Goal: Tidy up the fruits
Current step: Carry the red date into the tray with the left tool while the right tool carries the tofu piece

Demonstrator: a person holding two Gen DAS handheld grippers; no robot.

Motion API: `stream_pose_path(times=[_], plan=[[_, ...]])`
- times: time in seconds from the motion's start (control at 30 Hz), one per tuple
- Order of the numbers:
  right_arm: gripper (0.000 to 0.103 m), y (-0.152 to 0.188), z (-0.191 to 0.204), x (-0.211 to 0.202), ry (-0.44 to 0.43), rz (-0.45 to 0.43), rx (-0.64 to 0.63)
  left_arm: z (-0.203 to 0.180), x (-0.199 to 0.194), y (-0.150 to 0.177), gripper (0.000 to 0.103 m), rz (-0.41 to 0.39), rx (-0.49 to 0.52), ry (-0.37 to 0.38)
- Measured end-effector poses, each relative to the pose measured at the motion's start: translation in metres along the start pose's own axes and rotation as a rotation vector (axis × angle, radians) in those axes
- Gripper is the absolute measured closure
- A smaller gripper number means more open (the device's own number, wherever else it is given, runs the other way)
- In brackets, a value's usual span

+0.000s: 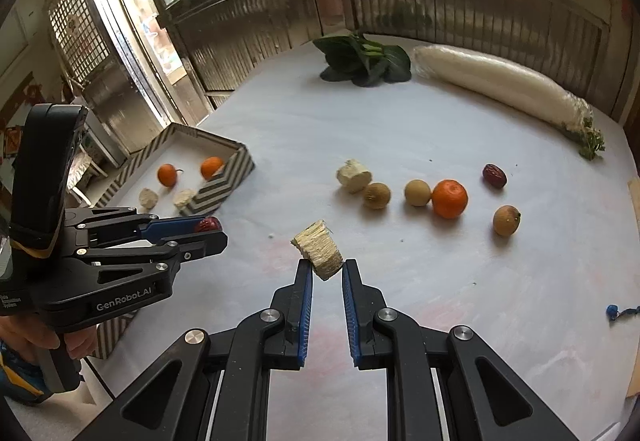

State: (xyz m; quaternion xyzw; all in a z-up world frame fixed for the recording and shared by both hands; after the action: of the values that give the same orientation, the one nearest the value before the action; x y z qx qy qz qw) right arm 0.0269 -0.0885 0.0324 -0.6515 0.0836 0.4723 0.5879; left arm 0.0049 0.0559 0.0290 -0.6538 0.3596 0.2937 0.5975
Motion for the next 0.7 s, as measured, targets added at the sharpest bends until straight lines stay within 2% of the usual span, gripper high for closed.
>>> stream_pose_path(times=[0.7], plan=[[0.088, -0.008, 0.088, 0.004, -0.082, 0.001, -0.144, 0.067, -0.048, 0.016, 0.08, -0.075, -0.116, -0.101]])
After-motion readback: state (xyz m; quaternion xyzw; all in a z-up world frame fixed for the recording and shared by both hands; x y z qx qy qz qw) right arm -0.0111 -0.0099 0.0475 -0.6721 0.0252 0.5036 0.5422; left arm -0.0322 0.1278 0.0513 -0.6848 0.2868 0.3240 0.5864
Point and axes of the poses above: each gripper's, at about its wrist camera, not at the fingertips, and x roughly the way its jaws point, z to its left, y to its underside, the point moved 4 cm from there along x, roughly the way its jaws point, and after that the axes turned 6 degrees about -z, right-handed, at the moved point
